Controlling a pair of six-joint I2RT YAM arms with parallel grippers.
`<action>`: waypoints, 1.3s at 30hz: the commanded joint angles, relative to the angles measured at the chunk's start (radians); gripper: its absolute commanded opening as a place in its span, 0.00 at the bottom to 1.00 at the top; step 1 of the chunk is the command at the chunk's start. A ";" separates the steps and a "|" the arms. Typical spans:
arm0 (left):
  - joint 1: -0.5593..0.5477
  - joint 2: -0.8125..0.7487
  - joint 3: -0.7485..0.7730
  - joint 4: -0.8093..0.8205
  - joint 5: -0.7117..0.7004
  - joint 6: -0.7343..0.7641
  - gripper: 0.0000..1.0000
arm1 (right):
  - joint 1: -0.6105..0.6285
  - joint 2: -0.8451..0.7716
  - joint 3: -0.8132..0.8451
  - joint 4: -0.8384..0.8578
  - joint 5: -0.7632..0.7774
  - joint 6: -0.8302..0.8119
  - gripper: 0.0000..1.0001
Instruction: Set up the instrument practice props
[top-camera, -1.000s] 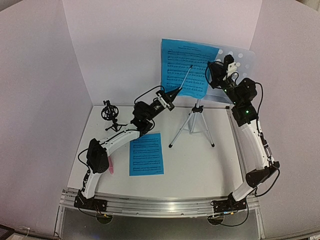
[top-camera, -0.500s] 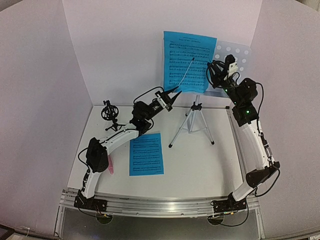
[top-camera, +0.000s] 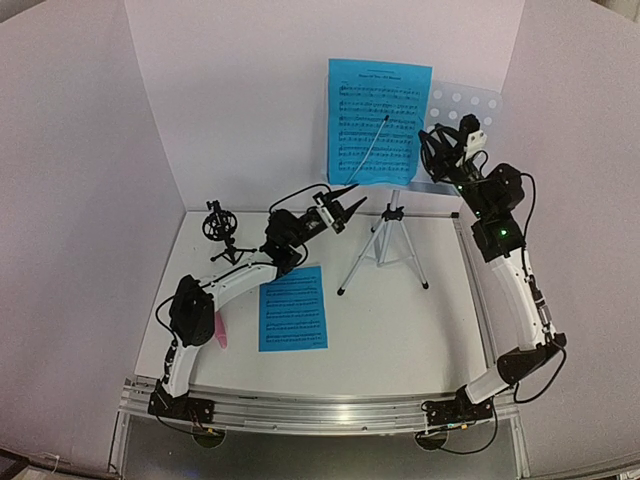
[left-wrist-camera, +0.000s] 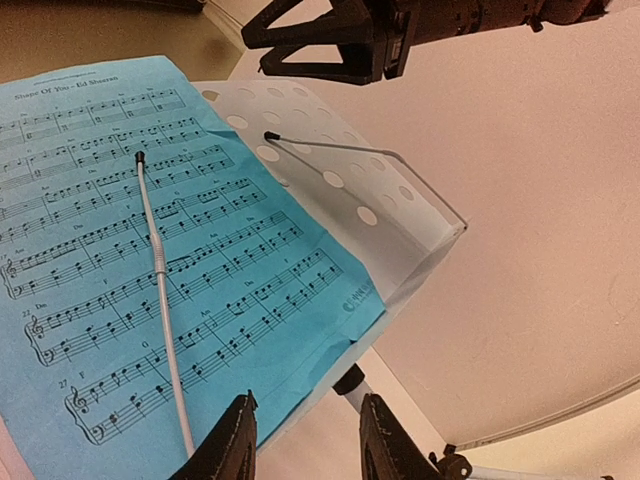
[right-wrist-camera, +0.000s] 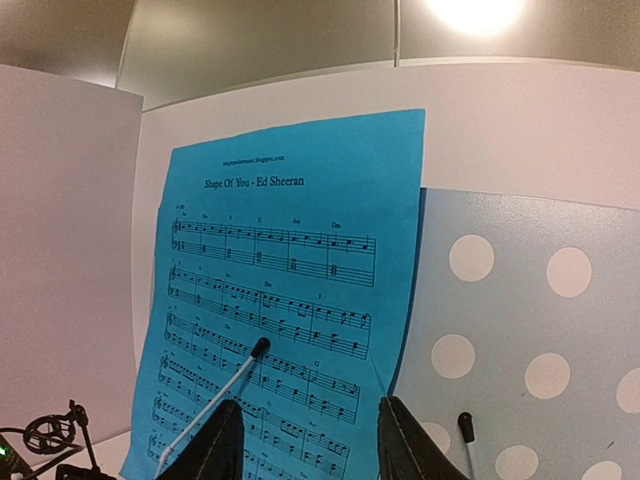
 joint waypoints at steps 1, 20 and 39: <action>-0.002 -0.153 -0.069 0.028 0.057 0.025 0.36 | -0.001 -0.074 -0.040 -0.008 -0.041 0.076 0.47; 0.122 -0.461 -0.148 -0.599 -0.071 -0.334 0.39 | 0.117 -0.191 -0.284 -0.102 -0.177 0.197 0.66; 0.122 -0.272 0.168 -0.792 0.006 -0.589 0.41 | 0.137 -0.245 -0.382 -0.102 -0.160 0.209 0.66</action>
